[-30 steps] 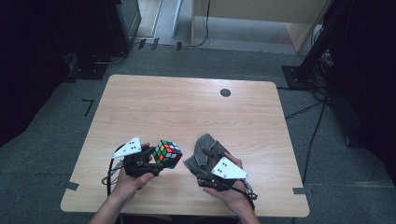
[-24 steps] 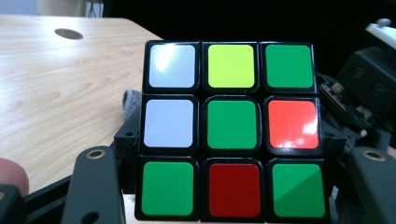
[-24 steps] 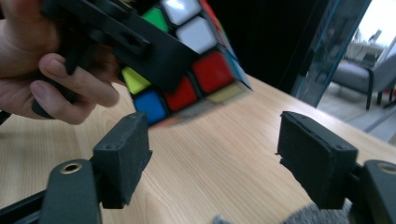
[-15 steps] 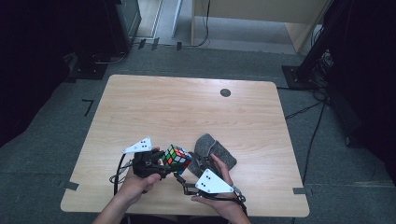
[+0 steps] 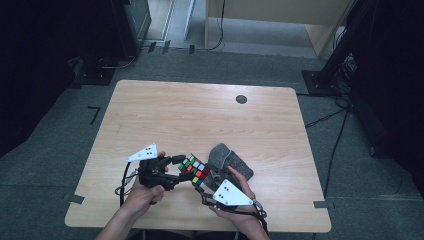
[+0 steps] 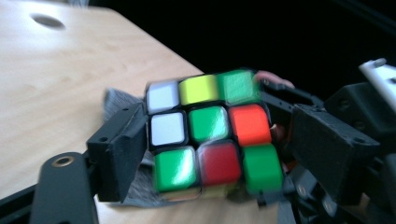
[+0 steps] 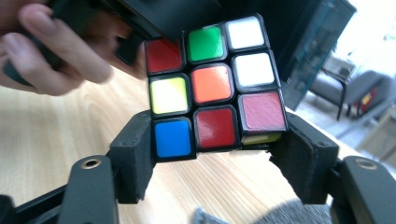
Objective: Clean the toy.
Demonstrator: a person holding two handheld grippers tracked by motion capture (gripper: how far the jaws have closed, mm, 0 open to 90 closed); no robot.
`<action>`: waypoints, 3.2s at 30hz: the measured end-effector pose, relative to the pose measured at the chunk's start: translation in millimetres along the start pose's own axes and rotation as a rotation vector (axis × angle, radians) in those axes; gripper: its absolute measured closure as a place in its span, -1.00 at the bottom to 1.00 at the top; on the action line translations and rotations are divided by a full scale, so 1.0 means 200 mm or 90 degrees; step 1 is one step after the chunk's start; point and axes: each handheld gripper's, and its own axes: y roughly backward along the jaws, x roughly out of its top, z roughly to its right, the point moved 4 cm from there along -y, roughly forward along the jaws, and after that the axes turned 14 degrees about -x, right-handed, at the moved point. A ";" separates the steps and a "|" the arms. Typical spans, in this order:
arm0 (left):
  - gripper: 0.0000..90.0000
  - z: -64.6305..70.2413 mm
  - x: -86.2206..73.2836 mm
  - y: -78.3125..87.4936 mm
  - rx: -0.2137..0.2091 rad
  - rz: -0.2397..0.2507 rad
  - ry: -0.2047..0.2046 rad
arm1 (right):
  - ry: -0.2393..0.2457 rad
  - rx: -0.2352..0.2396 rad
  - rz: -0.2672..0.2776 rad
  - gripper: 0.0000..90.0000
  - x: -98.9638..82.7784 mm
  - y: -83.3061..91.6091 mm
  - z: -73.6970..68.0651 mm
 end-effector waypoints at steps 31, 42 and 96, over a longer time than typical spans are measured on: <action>-0.59 0.03 -0.19 -0.18 0.246 -0.191 -0.383 | -0.251 -0.018 -0.095 -0.22 0.08 0.03 0.07; -0.30 0.05 -0.20 -0.20 0.256 -0.192 -0.405 | -0.304 -0.020 -0.137 -0.23 0.10 0.02 0.02; -0.24 -0.04 -0.18 -0.04 0.197 -0.134 -0.266 | -0.220 -0.140 -0.402 0.68 -0.37 -0.07 0.24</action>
